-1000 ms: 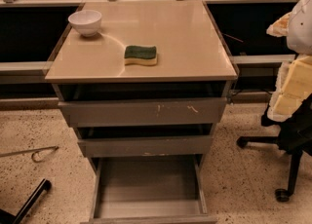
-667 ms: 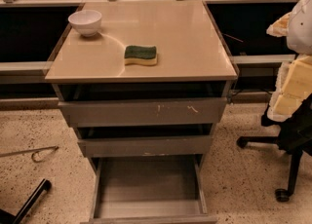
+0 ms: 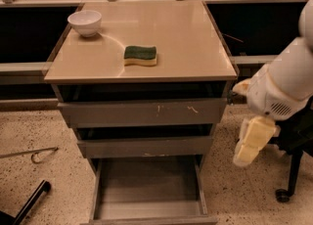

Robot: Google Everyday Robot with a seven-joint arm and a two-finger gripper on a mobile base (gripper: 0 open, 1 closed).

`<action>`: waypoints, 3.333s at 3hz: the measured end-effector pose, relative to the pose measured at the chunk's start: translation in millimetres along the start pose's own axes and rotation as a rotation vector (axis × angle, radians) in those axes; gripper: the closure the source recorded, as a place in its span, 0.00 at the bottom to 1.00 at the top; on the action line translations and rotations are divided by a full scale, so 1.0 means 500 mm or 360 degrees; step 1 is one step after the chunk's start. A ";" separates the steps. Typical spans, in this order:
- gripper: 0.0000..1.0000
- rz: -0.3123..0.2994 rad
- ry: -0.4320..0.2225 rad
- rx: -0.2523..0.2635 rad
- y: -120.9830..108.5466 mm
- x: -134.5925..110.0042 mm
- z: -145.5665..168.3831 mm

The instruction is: Close bottom drawer

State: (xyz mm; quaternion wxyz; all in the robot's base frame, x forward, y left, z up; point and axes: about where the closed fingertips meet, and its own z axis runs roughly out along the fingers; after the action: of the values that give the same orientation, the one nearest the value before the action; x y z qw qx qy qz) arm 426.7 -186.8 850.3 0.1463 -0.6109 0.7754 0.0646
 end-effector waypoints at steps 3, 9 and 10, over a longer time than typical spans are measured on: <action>0.00 0.0003 -0.0051 -0.0274 0.087 0.053 0.196; 0.00 0.0247 -0.0471 -0.0675 0.212 0.260 0.752; 0.00 0.0117 -0.0603 -0.0856 0.270 0.250 0.869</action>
Offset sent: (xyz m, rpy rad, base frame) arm -0.0209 0.0111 -0.0754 0.0561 0.1040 0.0407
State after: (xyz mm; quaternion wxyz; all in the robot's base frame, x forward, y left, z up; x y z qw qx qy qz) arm 334.2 -148.7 389.1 0.1190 -0.5764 0.7111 0.3847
